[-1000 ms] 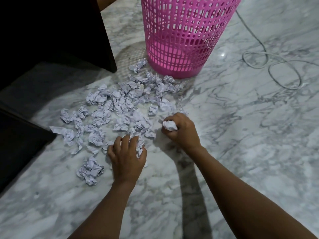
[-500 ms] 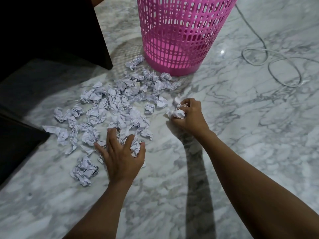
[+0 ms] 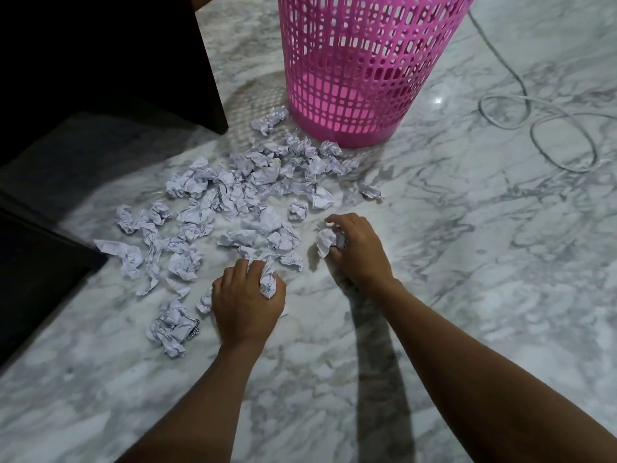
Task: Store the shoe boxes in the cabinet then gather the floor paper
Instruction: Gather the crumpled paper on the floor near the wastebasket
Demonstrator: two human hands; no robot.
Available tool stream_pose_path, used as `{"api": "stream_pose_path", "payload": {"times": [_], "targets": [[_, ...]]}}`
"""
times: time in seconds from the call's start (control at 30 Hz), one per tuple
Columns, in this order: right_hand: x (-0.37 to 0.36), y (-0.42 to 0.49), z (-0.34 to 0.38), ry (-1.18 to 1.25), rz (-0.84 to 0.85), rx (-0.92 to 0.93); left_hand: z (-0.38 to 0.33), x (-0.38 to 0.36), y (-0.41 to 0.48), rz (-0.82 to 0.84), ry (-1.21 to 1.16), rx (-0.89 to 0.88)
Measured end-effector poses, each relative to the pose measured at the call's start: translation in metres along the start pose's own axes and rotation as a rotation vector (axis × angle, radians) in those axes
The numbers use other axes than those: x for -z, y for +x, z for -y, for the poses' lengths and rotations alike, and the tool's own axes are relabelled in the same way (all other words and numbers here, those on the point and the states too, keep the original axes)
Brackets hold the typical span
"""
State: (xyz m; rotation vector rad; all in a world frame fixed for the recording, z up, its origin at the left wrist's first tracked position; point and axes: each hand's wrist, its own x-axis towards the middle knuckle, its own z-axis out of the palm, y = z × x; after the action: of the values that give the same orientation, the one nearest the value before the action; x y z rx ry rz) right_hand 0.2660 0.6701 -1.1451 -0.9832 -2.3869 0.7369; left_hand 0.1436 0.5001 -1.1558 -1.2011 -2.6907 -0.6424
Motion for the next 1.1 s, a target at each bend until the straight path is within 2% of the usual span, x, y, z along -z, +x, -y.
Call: {"api": "stream_pose_path", "payload": {"times": [0.1, 0.2, 0.4, 0.47, 0.53, 0.8, 0.97, 1.1], "targets": [[-0.004, -0.006, 0.012, 0.083, 0.007, -0.006, 0.000, 0.001, 0.001, -0.004, -0.013, 0.024], [-0.005, -0.007, 0.031, 0.125, 0.043, 0.120, 0.001, 0.000, 0.000, -0.013, -0.020, 0.019], [-0.018, 0.006, 0.038, -0.166, 0.378, 0.363, 0.004, 0.001, 0.000, -0.006, -0.068, 0.008], [-0.019, 0.011, 0.037, -0.239, 0.431, 0.436, 0.006, 0.002, 0.000, -0.002, -0.095, -0.005], [-0.019, 0.014, 0.039, -0.234, 0.414, 0.450, 0.007, 0.004, 0.000, 0.013, -0.128, -0.009], [-0.036, -0.014, 0.039, -0.126, 0.166, 0.261, 0.000, 0.019, 0.006, 0.017, -0.245, 0.052], [-0.025, -0.019, 0.046, 0.177, 0.097, -0.020, -0.007, 0.025, 0.009, 0.058, -0.331, 0.162], [-0.012, -0.016, 0.050, 0.381, 0.016, -0.161, -0.006, 0.027, 0.019, 0.123, -0.445, 0.297]]}}
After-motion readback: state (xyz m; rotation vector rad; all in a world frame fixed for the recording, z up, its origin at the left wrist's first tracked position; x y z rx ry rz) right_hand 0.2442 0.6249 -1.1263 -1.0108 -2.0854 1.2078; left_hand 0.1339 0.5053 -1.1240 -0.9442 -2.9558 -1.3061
